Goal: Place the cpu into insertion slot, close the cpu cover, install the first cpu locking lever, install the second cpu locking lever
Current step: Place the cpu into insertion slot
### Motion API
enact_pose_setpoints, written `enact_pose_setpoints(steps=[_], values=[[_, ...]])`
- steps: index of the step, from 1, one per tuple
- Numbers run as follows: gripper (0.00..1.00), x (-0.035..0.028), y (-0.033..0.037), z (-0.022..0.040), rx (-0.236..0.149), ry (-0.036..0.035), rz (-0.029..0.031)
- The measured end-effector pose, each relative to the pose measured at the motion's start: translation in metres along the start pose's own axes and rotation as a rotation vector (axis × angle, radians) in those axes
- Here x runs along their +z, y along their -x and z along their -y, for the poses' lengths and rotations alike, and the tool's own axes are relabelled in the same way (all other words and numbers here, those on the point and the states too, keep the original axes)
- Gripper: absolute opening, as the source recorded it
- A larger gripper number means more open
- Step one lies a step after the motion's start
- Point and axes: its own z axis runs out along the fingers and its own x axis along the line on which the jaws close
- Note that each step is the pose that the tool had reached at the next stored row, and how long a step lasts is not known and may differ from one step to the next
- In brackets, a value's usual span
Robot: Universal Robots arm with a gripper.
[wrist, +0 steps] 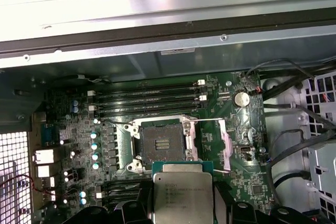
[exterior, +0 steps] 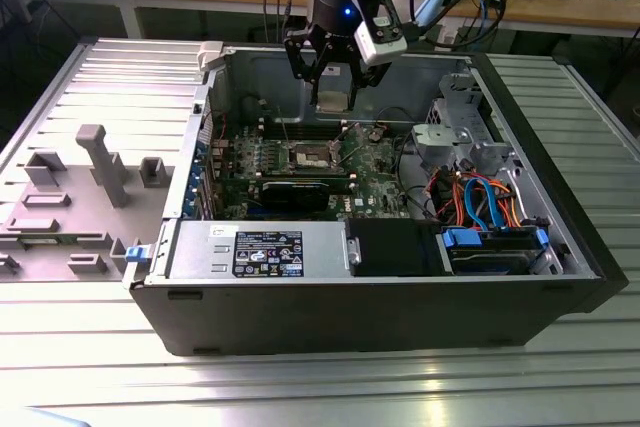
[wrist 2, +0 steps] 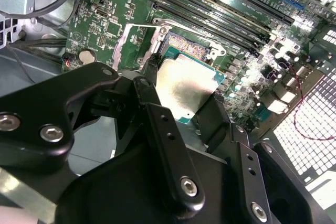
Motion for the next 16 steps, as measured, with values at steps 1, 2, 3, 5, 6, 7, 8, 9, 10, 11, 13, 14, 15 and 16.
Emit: enact_pose_setpoints(steps=[1,2,3,5,6,7,8,9,10,11,13,14,15,16], values=[[0.55,0.0000,0.0000,0.0000,0.000,0.0000,0.0001],[0.55,0.0000,0.0000,0.0000,0.001,0.0000,0.0001],[0.55,0.0000,0.0000,0.0000,0.002,-0.0001,0.0001],[0.55,0.0000,0.0000,0.0000,0.003,0.0000,0.0001],[0.55,0.0000,0.0000,0.0000,0.003,0.0000,0.0001],[0.55,0.0000,0.0000,0.0000,0.003,0.0000,0.0001],[0.55,0.0000,0.0000,0.0000,0.004,0.0000,0.0002],[0.55,0.0001,0.0000,0.0000,0.004,0.0001,0.0002],[0.55,0.0001,0.0000,0.0000,0.005,0.0001,0.0002],[0.55,0.0001,0.0000,0.0000,0.005,0.0001,0.0002],[0.55,0.0001,0.0000,0.0000,0.006,0.0001,0.0003],[0.55,0.0001,0.0000,0.0000,0.007,0.0001,0.0003],[0.55,0.0001,0.0000,0.0000,0.007,0.0001,0.0003],[0.55,0.0001,0.0000,0.0000,0.008,0.0001,0.0003]])
